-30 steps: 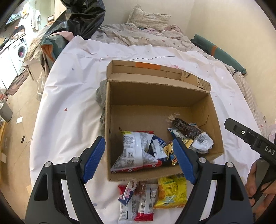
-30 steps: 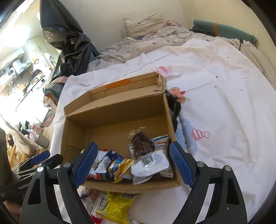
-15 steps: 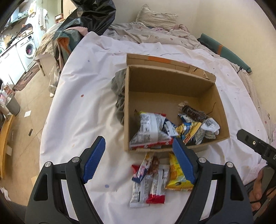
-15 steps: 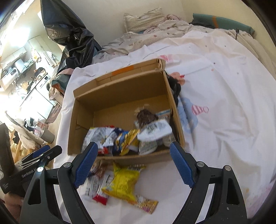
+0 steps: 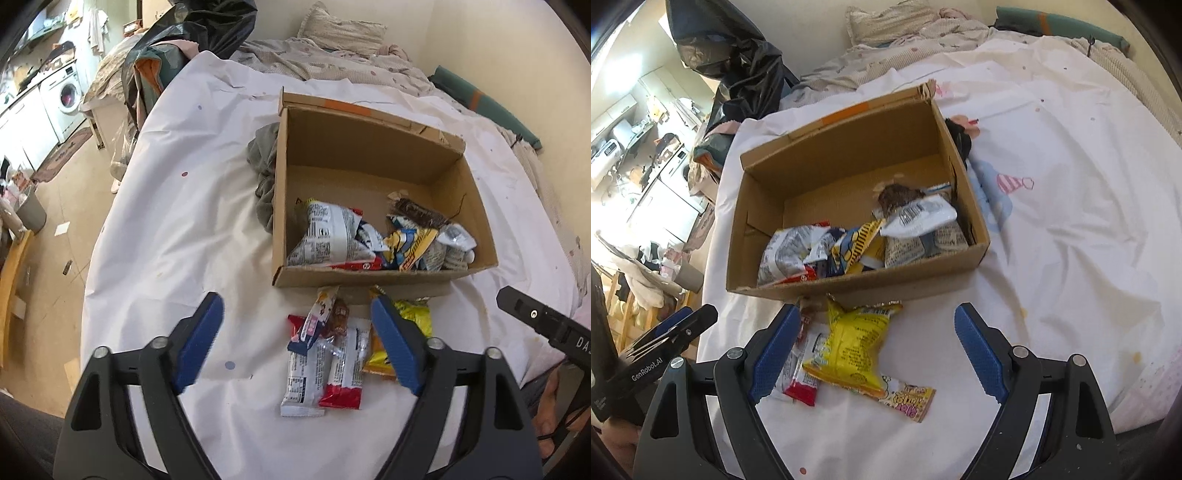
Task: Organize snacks
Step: 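Withdraw both tools from the box toward the remaining snacks, then grasp the red-topped white bar with the left tool while the right tool grasps the yellow chip bag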
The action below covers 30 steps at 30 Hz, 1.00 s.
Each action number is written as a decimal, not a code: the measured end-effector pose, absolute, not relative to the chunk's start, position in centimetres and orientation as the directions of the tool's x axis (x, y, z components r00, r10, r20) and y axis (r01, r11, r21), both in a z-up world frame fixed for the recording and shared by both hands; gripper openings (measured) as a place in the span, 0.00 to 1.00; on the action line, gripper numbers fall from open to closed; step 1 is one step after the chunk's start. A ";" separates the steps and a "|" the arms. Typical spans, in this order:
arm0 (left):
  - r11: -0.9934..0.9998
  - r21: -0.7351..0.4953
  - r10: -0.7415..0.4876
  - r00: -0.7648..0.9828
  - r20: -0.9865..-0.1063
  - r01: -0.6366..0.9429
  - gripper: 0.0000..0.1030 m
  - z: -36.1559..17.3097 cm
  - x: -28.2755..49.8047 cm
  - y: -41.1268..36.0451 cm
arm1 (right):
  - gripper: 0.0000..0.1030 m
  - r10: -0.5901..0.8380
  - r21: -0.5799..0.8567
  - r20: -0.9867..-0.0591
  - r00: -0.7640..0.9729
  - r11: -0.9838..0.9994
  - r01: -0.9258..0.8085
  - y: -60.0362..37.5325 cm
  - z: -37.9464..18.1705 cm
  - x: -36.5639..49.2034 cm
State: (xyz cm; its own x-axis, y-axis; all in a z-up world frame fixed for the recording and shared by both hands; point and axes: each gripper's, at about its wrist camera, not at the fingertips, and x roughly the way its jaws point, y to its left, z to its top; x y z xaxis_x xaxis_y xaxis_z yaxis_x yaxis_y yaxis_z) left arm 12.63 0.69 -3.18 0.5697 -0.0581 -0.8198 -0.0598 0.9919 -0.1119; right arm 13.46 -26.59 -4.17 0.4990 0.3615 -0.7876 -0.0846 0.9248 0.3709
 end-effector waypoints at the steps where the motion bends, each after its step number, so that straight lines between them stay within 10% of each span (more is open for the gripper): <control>1: 0.992 -0.115 -0.063 0.565 -0.822 -0.057 0.92 -3.3 12.6 0.7 | 0.85 0.366 0.377 -0.788 0.496 0.923 -0.081 -26.7 -4.4 13.4; 23: 0.958 -0.174 -0.107 0.277 -0.955 -0.229 0.91 -11.2 13.8 3.0 | 0.85 0.448 0.528 -0.800 0.399 0.841 0.116 -29.7 -8.7 14.8; 30: 0.980 -0.134 -0.108 0.175 -0.979 -0.149 0.64 -14.6 14.7 0.7 | 0.85 0.454 0.530 -0.801 0.389 0.841 0.108 -29.4 -8.7 14.7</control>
